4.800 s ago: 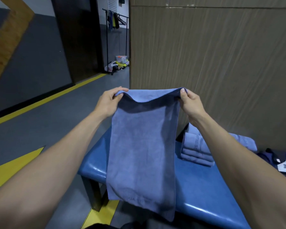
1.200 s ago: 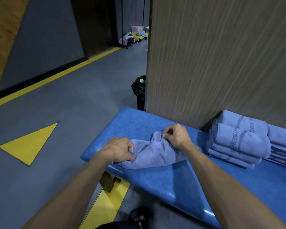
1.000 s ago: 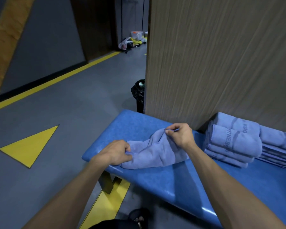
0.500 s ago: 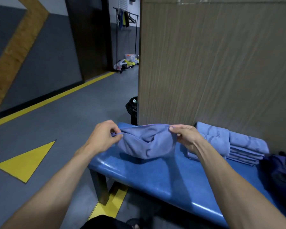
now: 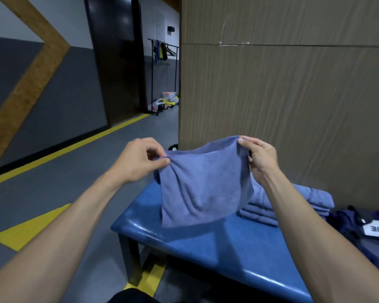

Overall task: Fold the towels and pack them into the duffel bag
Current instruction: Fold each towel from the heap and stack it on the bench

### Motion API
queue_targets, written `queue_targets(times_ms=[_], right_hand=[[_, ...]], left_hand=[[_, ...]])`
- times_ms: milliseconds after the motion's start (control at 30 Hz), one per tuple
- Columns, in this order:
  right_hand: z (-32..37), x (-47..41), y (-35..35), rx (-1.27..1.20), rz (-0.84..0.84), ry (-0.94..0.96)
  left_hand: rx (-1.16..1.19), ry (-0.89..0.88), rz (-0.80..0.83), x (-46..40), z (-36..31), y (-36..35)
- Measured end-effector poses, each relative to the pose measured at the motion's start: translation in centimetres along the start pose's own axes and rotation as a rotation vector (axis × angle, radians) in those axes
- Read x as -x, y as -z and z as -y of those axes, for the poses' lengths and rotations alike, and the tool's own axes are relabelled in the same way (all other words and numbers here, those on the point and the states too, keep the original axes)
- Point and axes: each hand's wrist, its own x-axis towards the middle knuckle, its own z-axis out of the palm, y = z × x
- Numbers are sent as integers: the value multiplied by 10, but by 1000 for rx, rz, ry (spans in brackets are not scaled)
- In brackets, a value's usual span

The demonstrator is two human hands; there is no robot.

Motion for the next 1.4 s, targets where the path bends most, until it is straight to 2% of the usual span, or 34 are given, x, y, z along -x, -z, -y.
queue_targets(times_ms=[100,167,233,333,433,500,567,700,800,967,1100,1233,1400], right_hand=[[-3,-2,11,192,-16,-17],[-5,1,16,261,42,-49],[-5,5,18,226,89,-84],[-1,7,21,51,118,-118],[0,9,25,-26,126,-115],[0,10,29,-73,117,-116],[0,10,30,-81,108,-115],[-2,12,34,-79,110,-107],[-4,15,34,-69,106,-111],[-8,20,33,-25,125,-95],[-10,22,32,55,135,-51],[-12,18,36,119,127,-19],[-15,17,41,211,130,-13]], left_hand=[[164,61,27,2,-3,9],[32,59,39,3,1,11],[-202,49,14,3,6,12],[-172,20,78,7,5,10],[-260,54,-31,8,13,11],[-235,90,-49,10,17,8],[-102,175,-103,11,21,6],[495,362,-184,11,20,7],[617,404,-175,10,23,9],[498,370,-202,11,20,9],[295,320,-235,4,26,16],[264,347,69,5,22,16],[-200,347,99,6,30,22]])
